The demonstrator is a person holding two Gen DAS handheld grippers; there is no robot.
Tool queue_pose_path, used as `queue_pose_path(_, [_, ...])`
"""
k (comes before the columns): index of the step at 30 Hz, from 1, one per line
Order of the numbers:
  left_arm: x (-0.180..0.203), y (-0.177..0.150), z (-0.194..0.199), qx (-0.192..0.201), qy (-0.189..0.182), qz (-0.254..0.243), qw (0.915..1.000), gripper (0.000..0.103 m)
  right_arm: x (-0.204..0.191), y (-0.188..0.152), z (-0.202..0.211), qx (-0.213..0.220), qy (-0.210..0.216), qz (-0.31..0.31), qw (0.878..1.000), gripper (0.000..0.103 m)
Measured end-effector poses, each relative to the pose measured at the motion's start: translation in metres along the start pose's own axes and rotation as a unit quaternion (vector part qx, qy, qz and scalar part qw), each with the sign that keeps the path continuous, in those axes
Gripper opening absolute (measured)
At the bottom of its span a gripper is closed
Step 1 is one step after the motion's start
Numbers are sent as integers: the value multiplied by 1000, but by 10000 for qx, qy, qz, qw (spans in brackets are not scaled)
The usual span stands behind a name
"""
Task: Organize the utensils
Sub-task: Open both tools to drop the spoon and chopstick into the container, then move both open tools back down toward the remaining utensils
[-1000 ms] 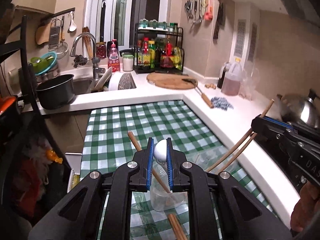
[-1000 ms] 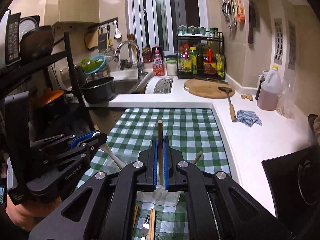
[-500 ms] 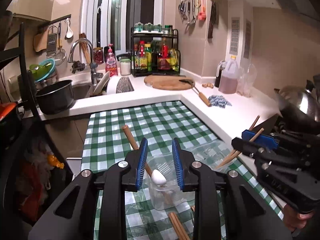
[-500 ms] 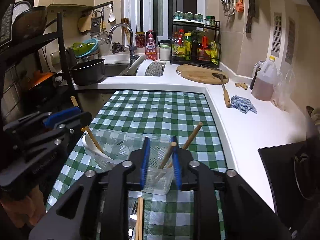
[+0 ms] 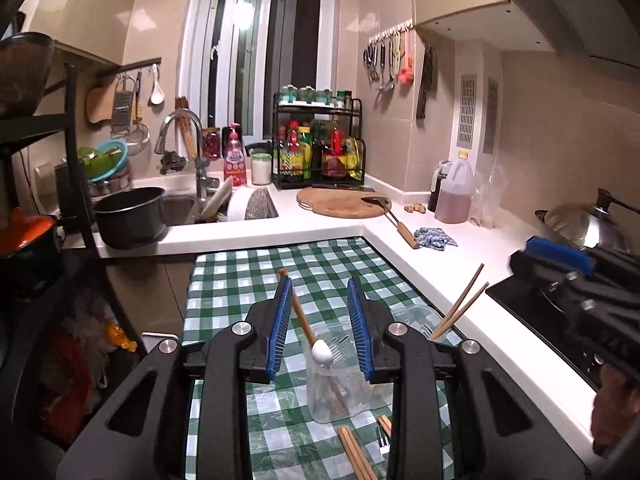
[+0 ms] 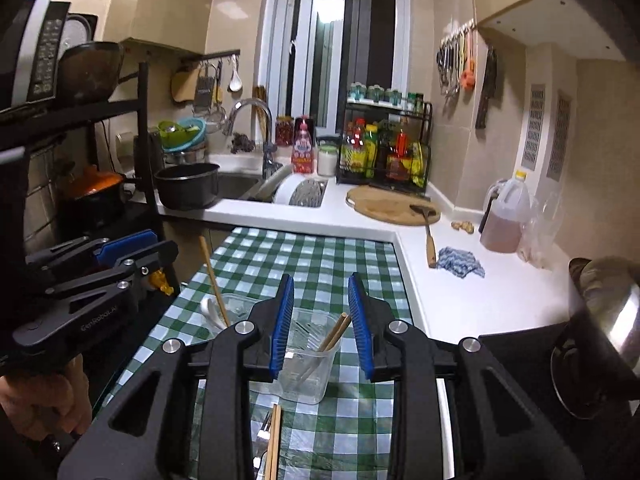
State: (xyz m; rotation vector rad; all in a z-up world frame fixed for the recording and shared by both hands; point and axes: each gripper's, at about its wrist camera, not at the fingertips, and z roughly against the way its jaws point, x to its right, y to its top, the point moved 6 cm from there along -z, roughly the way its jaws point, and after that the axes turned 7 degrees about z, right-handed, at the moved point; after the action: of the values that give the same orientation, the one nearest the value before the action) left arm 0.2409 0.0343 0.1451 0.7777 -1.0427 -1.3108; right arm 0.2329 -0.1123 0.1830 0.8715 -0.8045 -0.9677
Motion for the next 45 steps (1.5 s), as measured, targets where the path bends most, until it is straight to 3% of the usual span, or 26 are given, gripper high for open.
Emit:
queue_pose_path(6, [-5, -25, 31, -30, 127, -15, 9999, 29, -7, -7, 45, 361, 185, 31, 9992, 29])
queue_pose_path(15, [-10, -77, 70, -290, 275, -16, 9992, 29, -16, -64, 72, 166, 427, 16, 9989, 29])
queue_pose_path(24, [-25, -150, 84, -910, 453, 286, 9944, 29, -9, -157, 58, -545, 611, -494, 9954, 29])
queue_pose_path(26, [-28, -165, 85, -1030, 501, 414, 9925, 29, -9, -172, 54, -655, 707, -670, 9931, 24])
queue_pose_path(27, [-31, -174, 85, -1112, 504, 552, 9910, 29, -10, -182, 49, -752, 750, -741, 9916, 17])
queue_pose_path(31, [-33, -192, 78, -1349, 419, 856, 9863, 29, -20, -203, 35, -1023, 878, -745, 9881, 14])
queue_pose_path(35, [-32, -201, 74, -1458, 385, 939, 9841, 29, -31, -222, 22, -1305, 968, -674, 9844, 14])
queue_pose_path(41, [-26, -219, 67, -1686, 318, 1059, 9795, 29, -52, -248, 2, -1933, 1386, -692, 9688, 17])
queue_pose_path(45, [-16, -230, 65, -1814, 220, 988, 9782, 28, -60, -261, -4, -2204, 1371, -552, 9641, 17])
